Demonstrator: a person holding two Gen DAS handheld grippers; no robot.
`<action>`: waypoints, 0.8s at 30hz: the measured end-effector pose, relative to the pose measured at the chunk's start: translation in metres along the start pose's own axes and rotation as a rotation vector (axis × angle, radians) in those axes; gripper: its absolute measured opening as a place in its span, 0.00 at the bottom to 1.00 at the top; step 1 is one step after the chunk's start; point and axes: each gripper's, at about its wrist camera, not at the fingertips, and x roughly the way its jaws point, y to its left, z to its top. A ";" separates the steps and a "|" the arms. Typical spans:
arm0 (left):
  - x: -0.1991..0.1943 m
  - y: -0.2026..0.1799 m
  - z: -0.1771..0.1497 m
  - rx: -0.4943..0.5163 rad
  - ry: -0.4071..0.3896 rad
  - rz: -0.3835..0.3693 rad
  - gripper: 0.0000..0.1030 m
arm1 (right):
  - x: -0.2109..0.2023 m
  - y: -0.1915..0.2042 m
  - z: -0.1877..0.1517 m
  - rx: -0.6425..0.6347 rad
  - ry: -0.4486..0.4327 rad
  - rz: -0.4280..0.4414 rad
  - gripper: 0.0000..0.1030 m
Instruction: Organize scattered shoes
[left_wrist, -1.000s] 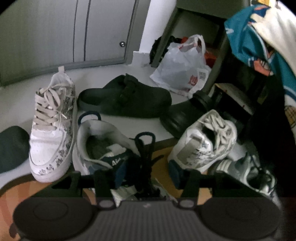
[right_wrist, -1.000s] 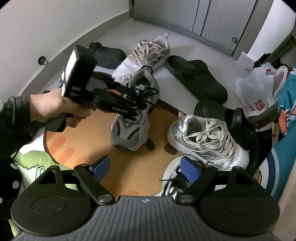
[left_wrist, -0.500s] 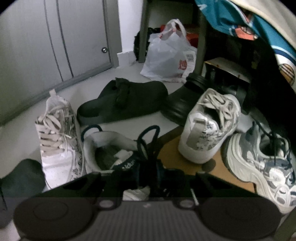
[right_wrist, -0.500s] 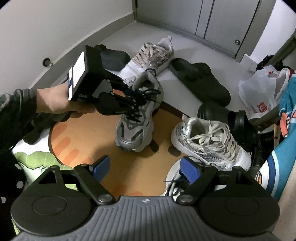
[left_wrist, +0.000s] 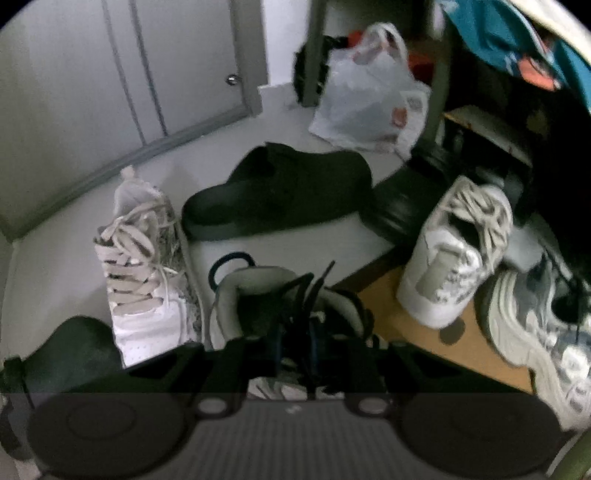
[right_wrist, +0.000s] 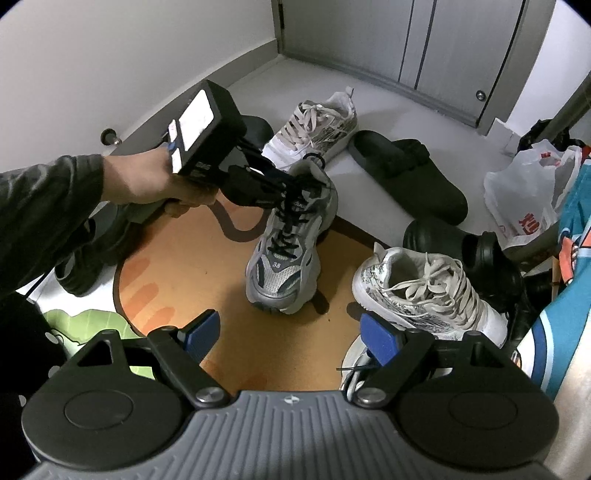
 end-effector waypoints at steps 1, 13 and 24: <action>-0.002 0.000 0.000 -0.003 0.001 -0.016 0.14 | -0.001 0.000 0.000 0.001 -0.002 0.003 0.84; 0.014 -0.008 0.002 0.041 0.057 0.015 0.14 | -0.010 -0.001 0.003 0.013 -0.015 0.031 0.84; -0.007 0.009 -0.011 -0.302 -0.024 -0.059 0.13 | 0.006 -0.005 -0.002 0.022 0.026 -0.023 0.84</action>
